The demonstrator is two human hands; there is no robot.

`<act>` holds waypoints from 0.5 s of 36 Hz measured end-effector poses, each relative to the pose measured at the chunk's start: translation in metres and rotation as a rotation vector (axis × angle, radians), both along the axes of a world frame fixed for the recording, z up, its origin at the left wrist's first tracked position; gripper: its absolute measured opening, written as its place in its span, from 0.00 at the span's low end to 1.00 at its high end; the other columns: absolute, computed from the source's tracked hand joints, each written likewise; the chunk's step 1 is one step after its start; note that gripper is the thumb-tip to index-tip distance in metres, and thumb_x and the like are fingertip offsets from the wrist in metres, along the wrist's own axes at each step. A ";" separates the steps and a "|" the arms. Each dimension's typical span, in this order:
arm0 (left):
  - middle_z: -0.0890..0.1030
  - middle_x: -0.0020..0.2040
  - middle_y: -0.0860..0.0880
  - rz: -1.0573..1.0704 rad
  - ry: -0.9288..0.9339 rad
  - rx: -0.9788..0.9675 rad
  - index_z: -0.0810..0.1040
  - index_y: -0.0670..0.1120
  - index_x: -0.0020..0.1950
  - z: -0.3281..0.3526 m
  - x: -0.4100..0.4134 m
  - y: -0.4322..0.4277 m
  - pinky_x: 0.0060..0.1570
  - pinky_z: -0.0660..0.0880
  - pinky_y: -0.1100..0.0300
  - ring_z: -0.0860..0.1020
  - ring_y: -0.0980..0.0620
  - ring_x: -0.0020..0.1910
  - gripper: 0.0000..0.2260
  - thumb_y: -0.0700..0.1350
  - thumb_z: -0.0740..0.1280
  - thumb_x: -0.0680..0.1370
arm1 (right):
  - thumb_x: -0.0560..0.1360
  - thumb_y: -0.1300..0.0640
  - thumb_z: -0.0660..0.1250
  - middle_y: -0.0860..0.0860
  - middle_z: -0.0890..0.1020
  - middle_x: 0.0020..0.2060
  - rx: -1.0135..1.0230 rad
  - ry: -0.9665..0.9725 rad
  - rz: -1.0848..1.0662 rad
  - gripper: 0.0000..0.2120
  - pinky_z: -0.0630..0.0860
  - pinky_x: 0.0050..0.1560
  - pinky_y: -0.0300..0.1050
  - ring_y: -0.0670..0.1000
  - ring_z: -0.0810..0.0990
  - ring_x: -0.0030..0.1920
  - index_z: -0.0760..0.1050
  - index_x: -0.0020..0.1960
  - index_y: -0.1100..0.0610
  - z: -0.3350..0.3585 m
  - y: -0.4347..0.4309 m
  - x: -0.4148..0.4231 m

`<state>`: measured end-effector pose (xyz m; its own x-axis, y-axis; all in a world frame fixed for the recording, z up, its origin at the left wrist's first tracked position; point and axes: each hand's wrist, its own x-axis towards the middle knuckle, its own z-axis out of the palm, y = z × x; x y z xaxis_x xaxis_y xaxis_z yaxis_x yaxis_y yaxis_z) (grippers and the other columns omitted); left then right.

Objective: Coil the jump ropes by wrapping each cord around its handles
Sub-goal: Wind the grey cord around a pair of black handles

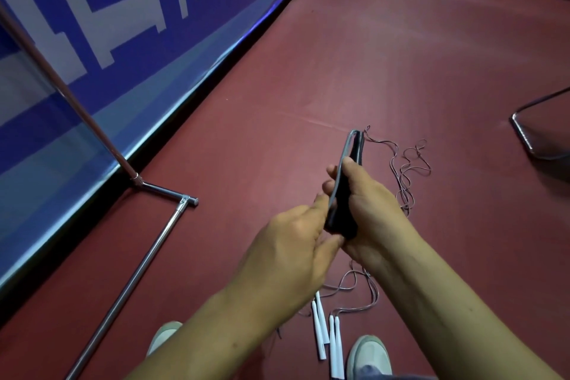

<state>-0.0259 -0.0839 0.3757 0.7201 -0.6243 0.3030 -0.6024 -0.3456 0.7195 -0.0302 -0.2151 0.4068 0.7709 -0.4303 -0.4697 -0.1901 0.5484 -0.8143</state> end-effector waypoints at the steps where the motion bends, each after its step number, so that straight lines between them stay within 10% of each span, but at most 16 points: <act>1: 0.65 0.34 0.58 0.011 -0.022 0.002 0.72 0.45 0.75 0.000 0.001 0.000 0.36 0.66 0.62 0.66 0.55 0.34 0.26 0.52 0.68 0.78 | 0.82 0.45 0.63 0.51 0.76 0.30 0.043 -0.002 -0.007 0.16 0.74 0.27 0.37 0.48 0.74 0.27 0.76 0.49 0.58 0.000 -0.001 0.000; 18: 0.76 0.41 0.49 0.050 -0.186 -0.075 0.77 0.39 0.70 0.005 -0.019 -0.008 0.33 0.75 0.48 0.76 0.44 0.35 0.17 0.40 0.65 0.82 | 0.81 0.46 0.64 0.46 0.67 0.28 0.333 -0.199 -0.058 0.18 0.67 0.37 0.42 0.47 0.73 0.31 0.67 0.35 0.51 0.002 -0.014 0.004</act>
